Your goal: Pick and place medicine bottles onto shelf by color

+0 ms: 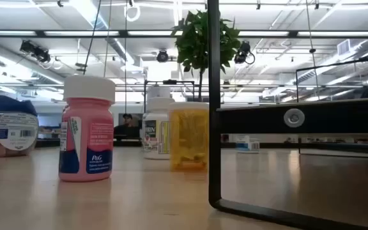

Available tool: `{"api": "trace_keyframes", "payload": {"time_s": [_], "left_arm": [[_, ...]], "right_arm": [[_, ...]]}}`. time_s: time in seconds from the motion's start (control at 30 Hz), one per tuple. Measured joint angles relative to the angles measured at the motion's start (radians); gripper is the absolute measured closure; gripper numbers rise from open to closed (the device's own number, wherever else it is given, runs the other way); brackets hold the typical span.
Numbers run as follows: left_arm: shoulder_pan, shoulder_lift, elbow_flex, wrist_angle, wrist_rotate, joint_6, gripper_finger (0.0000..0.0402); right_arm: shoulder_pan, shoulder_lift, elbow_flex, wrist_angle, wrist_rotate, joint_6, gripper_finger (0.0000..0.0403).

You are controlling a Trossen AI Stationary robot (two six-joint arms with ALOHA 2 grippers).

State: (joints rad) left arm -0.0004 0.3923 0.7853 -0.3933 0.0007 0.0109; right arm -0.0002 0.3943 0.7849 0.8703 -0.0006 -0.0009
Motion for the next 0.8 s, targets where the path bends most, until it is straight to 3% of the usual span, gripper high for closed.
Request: {"api": "trace_keyframes", "payload": {"time_s": [0.8], "left_arm": [[0.0,0.0,0.0,0.0,0.0,0.0,0.0375]], "right_arm": [[0.0,0.0,0.0,0.0,0.0,0.0,0.0367]]}}
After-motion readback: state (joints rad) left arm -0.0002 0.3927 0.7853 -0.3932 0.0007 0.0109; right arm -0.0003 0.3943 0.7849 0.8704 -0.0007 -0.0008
